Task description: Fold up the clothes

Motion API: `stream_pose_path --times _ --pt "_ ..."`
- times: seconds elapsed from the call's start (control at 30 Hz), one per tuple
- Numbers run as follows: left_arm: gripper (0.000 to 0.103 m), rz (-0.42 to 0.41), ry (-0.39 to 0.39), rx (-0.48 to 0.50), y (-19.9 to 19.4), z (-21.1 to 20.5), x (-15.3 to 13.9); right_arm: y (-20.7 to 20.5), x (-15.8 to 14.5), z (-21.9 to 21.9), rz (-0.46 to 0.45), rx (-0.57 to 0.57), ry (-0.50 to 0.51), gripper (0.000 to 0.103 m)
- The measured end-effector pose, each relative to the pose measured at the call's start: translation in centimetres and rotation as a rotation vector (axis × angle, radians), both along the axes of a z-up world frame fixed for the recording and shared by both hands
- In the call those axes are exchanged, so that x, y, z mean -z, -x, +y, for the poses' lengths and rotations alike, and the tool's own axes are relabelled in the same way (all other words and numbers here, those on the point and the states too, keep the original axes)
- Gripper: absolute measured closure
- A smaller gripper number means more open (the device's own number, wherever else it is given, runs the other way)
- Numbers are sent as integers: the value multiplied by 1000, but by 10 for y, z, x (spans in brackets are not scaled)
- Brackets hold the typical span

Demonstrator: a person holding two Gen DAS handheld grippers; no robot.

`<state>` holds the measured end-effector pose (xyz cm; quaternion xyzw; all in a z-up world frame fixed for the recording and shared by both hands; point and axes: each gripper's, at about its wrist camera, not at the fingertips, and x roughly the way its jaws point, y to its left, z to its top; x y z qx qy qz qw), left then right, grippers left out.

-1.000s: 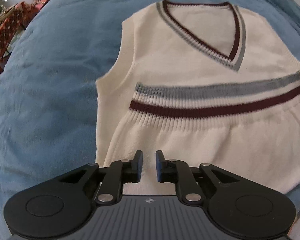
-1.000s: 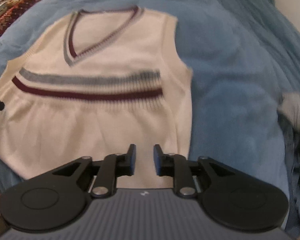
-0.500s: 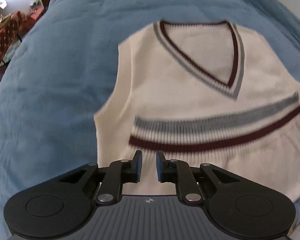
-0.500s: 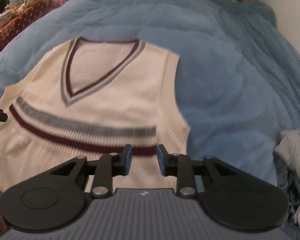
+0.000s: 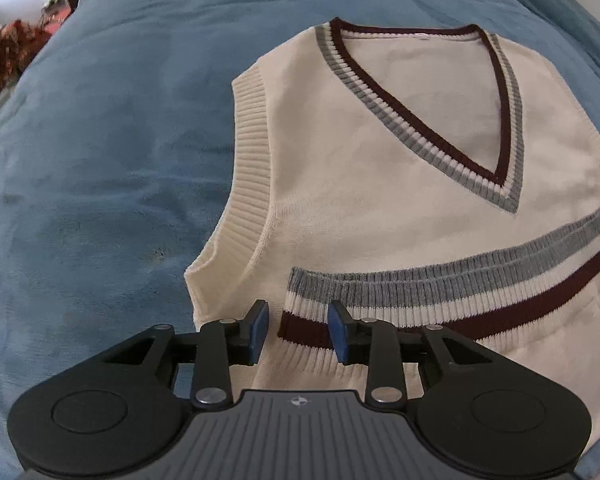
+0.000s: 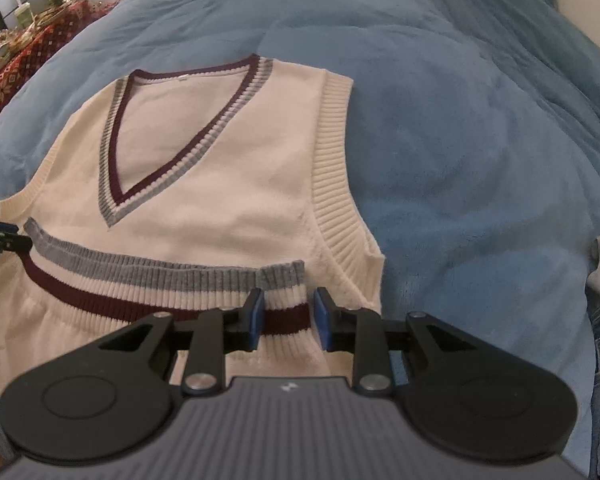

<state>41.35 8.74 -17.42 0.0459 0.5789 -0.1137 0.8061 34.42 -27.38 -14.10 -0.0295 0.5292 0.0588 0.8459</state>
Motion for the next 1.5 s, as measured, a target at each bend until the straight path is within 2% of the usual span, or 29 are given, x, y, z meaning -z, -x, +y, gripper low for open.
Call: stream_pose_path --times 0.03,0.07,0.13,0.2,0.3,0.37,0.47,0.53,0.63,0.7,0.77,0.8,0.83,0.87,0.97,1.0,1.03,1.07,1.17,1.3,1.37,1.43,1.5 --pt "82 4 16 -10 0 0 -1 0 -1 1 -1 -6 1 88" --pt "94 7 22 -15 -1 1 -1 0 -2 2 -2 -13 4 91" --pt "94 -9 -12 -23 3 -1 -5 1 -6 4 -4 -27 27 96" --pt "95 -44 -67 -36 8 0 -11 2 -11 5 -15 -20 74 97" --pt "95 -81 -121 -76 13 9 -20 1 -19 -10 -22 48 102 97" --pt "95 -87 -137 -73 16 16 -22 -2 -19 -21 -11 81 87 98" --pt "95 -99 -185 -16 17 10 -15 -4 -11 -17 -12 44 111 97" --pt "95 -84 -177 1 15 6 -8 -6 -4 -13 -8 33 122 97" --pt "92 -49 -123 -36 7 8 -4 -6 -1 -12 1 46 120 95" --pt "86 -28 -86 -66 0 13 -7 -6 -6 -13 1 40 105 90" --pt "77 -27 -64 -74 -2 19 -12 -5 -12 -16 -4 29 91 76" --pt "74 -27 -55 -74 -3 22 -16 -5 -17 -16 -9 28 98 72" --pt "73 -29 -44 -74 -3 23 -20 -6 -21 -17 -15 27 105 65" --pt "71 -31 -33 -74 -3 25 -25 -6 -26 -18 -22 26 110 64" --pt "69 -78 -57 -59 -1 26 -42 -5 -44 -21 -69 27 104 65" --pt "69 -99 -57 -60 0 26 -49 -4 -48 -21 -78 13 96 69" --pt "69 -114 -47 -65 2 26 -54 -4 -51 -19 -79 -8 85 87" --pt "71 -129 -37 -69 4 26 -59 -4 -52 -16 -71 -29 70 99" --pt "96 -126 15 -39 2 14 -59 -5 -43 -5 -43 -77 44 99" --pt "96 -82 43 2 -3 2 -34 -12 -19 -5 -15 -43 55 99" --pt "96 -43 44 -28 -4 11 -17 -15 -12 -10 -16 -24 58 97" --pt "97 -18 63 -56 -4 22 -5 -16 -14 -16 -32 -26 48 96" --pt "97 -27 73 -61 -6 29 -8 -19 -19 -22 -47 -44 38 96"
